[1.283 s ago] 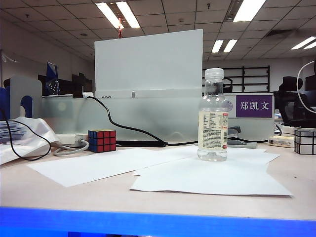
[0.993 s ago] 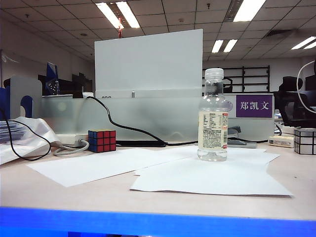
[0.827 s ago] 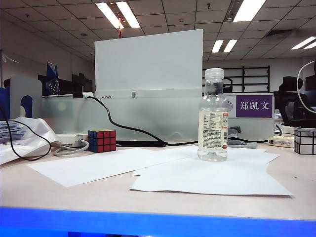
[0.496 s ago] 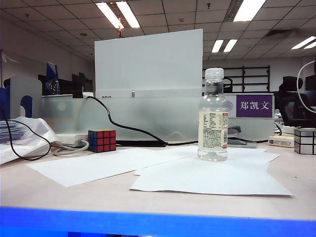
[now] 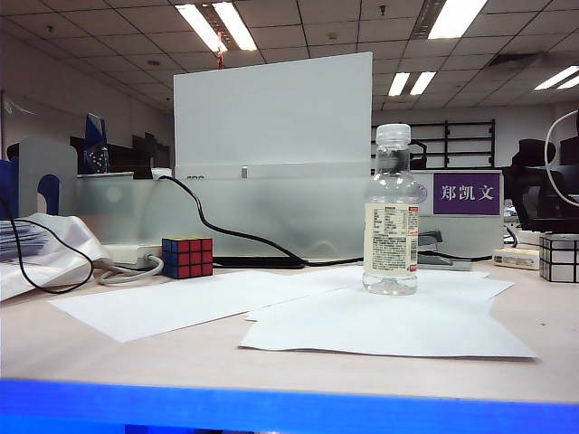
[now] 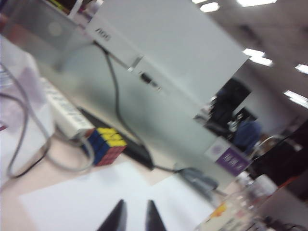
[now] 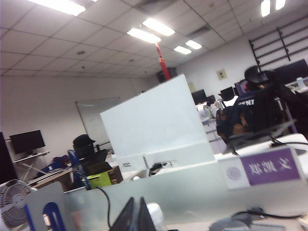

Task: Flip the plastic bottle upside down.

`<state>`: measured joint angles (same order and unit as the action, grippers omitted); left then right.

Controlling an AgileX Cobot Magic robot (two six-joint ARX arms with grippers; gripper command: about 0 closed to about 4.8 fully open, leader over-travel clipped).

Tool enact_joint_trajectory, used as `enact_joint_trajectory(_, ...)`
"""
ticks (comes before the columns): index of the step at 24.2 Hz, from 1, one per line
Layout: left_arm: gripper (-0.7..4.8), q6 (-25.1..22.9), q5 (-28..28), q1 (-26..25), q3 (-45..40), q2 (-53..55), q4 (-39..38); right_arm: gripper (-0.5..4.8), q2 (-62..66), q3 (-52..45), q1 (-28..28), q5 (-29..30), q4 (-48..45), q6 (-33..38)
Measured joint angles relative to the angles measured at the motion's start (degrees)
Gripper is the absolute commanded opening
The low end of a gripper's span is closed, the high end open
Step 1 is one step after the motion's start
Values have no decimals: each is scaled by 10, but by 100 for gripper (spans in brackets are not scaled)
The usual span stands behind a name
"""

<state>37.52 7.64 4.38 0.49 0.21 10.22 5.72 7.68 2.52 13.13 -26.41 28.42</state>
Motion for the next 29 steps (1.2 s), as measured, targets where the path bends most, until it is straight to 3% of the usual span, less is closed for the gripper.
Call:
enact_joint_trajectory(3, 81, 9, 43, 2, 0, 0, 42, 95, 88, 29, 0, 54, -39, 0)
enact_joint_trajectory(5, 86, 10, 89, 17, 1, 0, 88, 221, 217, 82, -12, 97, -83, -28)
enact_joint_trajectory(6, 86, 10, 96, 28, 1, 0, 102, 326, 252, 103, -33, 91, -84, -68)
enact_joint_trajectory(7, 86, 9, 98, 40, 1, 0, 106, 393, 277, 122, -57, 76, -84, -123)
enact_joint_trajectory(8, 86, 6, 98, 47, 1, 0, 105, 456, 300, 140, -70, 64, -89, -163)
enact_joint_trajectory(9, 85, -8, 98, 55, 1, 0, 107, 479, 342, 165, -78, 55, -98, -196)
enact_joint_trajectory(14, 86, -123, 94, 56, 23, 14, 101, 479, 562, 237, -80, 83, -110, -214)
enact_joint_trajectory(16, 102, -151, 81, 56, 25, 19, 101, 479, 641, 257, -80, 88, -161, -214)
enact_joint_trajectory(19, 124, -156, 42, 56, 25, 20, 98, 479, 733, 295, -98, 91, -192, -211)
enact_joint_trajectory(24, 126, -157, 41, 56, 25, 20, 97, 479, 805, 331, -147, 93, -192, -222)
enact_joint_trajectory(29, 126, -157, 37, 56, 25, 19, 97, 479, 834, 352, -174, 59, -192, -241)
